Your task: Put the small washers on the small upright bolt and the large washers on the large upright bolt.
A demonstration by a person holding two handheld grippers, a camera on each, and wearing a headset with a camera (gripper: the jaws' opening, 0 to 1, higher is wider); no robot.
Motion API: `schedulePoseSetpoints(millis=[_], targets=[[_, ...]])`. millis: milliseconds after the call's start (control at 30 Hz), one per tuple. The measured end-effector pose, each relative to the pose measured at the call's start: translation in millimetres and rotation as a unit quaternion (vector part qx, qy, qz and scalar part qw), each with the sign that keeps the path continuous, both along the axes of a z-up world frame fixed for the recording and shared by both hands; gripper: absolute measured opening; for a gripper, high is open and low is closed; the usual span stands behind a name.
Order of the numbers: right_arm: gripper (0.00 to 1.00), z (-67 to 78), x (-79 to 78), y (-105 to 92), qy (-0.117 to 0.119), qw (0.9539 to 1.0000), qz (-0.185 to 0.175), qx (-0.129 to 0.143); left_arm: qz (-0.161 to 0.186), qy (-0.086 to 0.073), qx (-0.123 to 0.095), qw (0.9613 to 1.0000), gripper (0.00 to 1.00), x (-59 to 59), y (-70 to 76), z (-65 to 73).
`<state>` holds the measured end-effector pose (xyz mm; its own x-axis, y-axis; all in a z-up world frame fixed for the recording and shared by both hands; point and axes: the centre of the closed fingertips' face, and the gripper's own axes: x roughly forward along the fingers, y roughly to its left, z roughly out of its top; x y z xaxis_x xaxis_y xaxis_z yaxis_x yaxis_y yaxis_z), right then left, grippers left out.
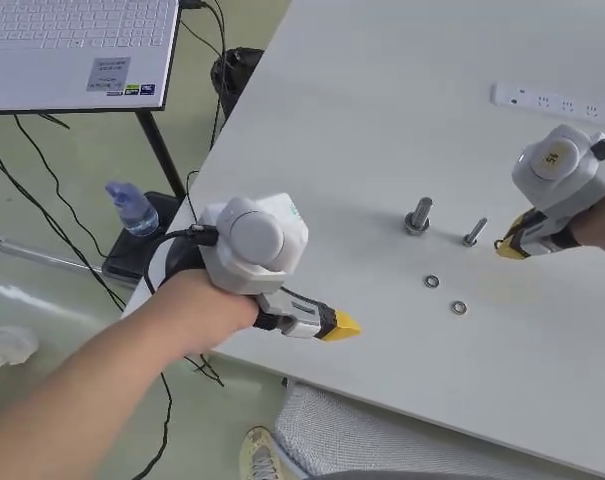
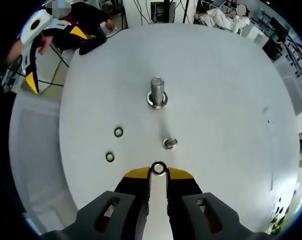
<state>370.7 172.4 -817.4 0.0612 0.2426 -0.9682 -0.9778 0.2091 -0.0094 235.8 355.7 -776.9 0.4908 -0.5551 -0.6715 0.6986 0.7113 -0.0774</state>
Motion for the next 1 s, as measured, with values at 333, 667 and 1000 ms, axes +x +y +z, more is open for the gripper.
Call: schedulePoseSetpoints(millis=[333, 667, 1000], targets=[[0.12, 9.4, 14.2, 9.2, -0.005, 1.0000, 0.004, 0.006, -0.002, 0.002, -0.001, 1.0000, 0.86, 1.0, -2.8, -1.4], [0.12, 11.0, 20.1, 16.7, -0.007, 0.9998, 0.010, 0.014, 0.002, 0.003, -0.001, 1.0000, 0.86, 0.7, -1.6, -1.8], [0.12, 10.1, 23.6, 23.5, -0.004, 0.9997, 0.015, 0.020, 0.001, 0.003, -0.005, 1.0000, 0.86, -0.7, -3.5, -1.3]])
